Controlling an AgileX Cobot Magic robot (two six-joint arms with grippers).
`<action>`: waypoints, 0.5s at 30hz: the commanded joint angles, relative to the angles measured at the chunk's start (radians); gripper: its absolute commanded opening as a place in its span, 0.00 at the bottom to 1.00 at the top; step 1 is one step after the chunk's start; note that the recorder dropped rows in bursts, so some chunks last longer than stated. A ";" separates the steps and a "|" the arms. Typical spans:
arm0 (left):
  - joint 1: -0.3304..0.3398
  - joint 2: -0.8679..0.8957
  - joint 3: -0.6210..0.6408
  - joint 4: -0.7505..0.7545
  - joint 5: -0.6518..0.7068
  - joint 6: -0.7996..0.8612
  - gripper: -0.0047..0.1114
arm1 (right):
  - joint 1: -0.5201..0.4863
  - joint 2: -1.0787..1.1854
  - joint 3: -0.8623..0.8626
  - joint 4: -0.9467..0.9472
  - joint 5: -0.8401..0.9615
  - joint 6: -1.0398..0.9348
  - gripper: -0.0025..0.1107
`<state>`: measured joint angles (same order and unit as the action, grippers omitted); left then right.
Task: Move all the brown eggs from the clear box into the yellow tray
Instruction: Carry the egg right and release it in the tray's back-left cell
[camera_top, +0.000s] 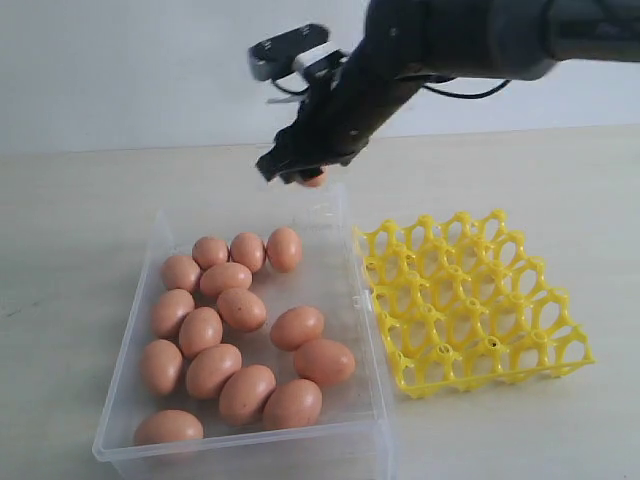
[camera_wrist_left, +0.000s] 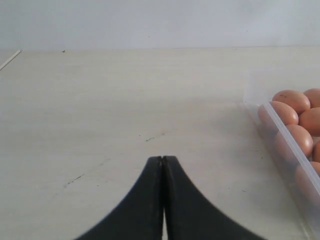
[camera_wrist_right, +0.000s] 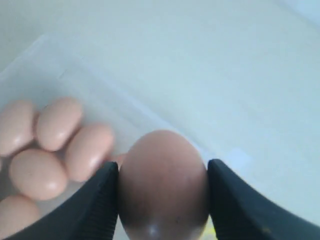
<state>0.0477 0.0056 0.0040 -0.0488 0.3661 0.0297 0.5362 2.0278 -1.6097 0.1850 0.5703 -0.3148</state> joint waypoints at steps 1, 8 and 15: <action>-0.009 -0.006 -0.004 -0.004 -0.012 0.000 0.04 | -0.077 -0.187 0.326 -0.069 -0.393 0.189 0.02; -0.009 -0.006 -0.004 -0.004 -0.012 0.000 0.04 | -0.169 -0.298 0.755 -0.260 -0.953 0.531 0.02; -0.009 -0.006 -0.004 -0.004 -0.012 0.000 0.04 | -0.173 -0.202 0.784 -0.477 -1.088 0.728 0.02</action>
<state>0.0477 0.0056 0.0040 -0.0488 0.3661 0.0297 0.3684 1.7884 -0.8316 -0.2383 -0.4455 0.3683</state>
